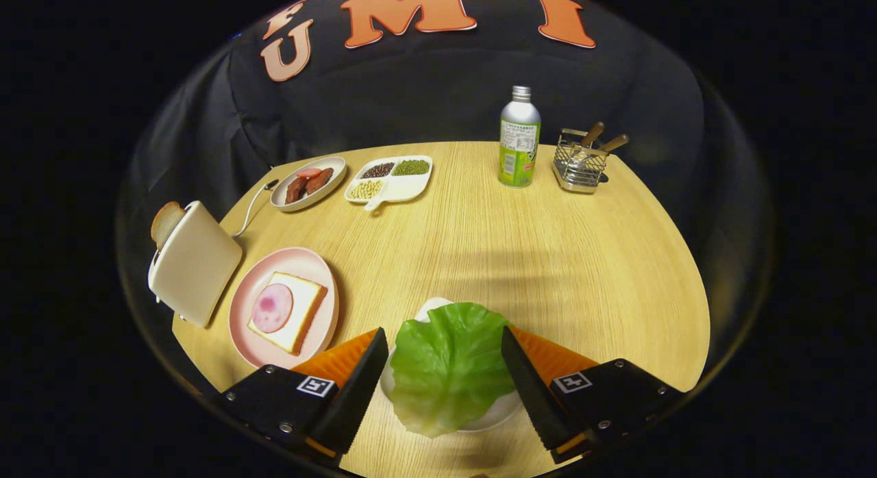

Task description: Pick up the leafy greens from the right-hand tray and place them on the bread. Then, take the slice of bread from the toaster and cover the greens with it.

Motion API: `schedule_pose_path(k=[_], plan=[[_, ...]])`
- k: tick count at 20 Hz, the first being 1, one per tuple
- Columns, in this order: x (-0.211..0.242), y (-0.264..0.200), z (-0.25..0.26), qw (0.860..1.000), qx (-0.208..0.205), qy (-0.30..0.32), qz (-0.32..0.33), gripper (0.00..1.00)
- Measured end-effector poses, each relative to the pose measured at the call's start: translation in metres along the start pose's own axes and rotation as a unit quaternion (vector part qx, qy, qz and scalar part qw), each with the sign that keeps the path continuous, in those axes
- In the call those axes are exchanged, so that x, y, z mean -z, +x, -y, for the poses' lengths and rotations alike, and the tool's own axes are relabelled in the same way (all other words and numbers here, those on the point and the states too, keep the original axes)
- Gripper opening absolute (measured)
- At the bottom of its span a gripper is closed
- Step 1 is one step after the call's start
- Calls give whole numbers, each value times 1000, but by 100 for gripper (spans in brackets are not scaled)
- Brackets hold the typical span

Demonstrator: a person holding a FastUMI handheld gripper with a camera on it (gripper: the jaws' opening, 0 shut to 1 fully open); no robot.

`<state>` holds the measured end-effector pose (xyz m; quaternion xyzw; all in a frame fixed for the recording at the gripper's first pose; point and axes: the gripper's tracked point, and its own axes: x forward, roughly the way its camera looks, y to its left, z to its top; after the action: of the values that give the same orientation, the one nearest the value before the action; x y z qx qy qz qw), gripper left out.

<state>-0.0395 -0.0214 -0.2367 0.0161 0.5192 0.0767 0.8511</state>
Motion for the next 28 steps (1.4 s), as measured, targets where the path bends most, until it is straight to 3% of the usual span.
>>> schedule_pose_path(k=[5, 13, 18, 21, 23, 24, 26, 28], plan=[[20, 13, -3, 999, -6, 7, -52, 99], [37, 26, 3, 995, 17, -2, -95, 95], [40, 29, 10, 994, 50, -19, -94, 71], [40, 30, 1, 995, 45, -37, -84, 57], [38, 31, 3, 995, 45, -26, -80, 44], [38, 32, 5, 996, 43, -20, -81, 27], [36, 31, 7, 996, 35, -14, -76, 12], [36, 31, 8, 997, 29, -3, -74, 4]])
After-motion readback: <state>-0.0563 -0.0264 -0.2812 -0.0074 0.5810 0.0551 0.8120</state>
